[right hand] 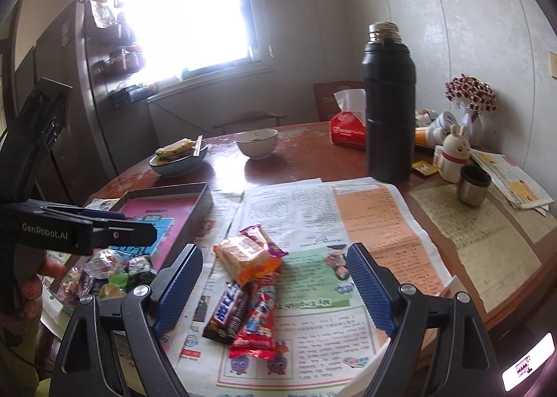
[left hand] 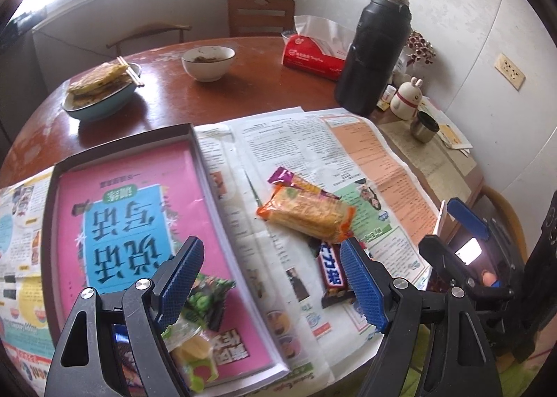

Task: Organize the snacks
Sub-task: 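Grasp the red candy stick with the right gripper while the left reaches toward the orange-wrapped cake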

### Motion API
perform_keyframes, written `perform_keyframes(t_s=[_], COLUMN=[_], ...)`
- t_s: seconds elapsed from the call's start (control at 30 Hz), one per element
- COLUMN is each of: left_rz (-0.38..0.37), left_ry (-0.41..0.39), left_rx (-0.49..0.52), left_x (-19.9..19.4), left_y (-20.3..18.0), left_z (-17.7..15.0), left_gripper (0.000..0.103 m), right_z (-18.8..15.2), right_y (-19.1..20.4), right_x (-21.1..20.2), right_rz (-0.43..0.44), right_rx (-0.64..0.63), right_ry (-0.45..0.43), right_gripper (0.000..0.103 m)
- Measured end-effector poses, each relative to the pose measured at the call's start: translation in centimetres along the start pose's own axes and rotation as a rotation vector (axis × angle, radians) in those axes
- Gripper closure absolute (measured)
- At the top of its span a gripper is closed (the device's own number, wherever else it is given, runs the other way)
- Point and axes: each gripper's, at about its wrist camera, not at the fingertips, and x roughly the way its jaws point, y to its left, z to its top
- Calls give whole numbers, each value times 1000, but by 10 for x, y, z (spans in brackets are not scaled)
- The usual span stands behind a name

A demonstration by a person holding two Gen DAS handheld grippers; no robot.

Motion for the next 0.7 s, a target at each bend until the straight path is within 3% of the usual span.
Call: perform_keyframes(t_s=[0.47, 0.7], left_rz=[-64, -174], left_ry=[87, 188], left_rx=[-34, -127], left_x=[37, 63], left_y=[-7, -6], left_z=[20, 28], left_gripper=[21, 21], right_z=[-15, -23], right_y=[-6, -4], right_x=[10, 23], right_rz=[-35, -33], right_rx=[-6, -28], right_ry=[70, 111], right_gripper=[18, 18])
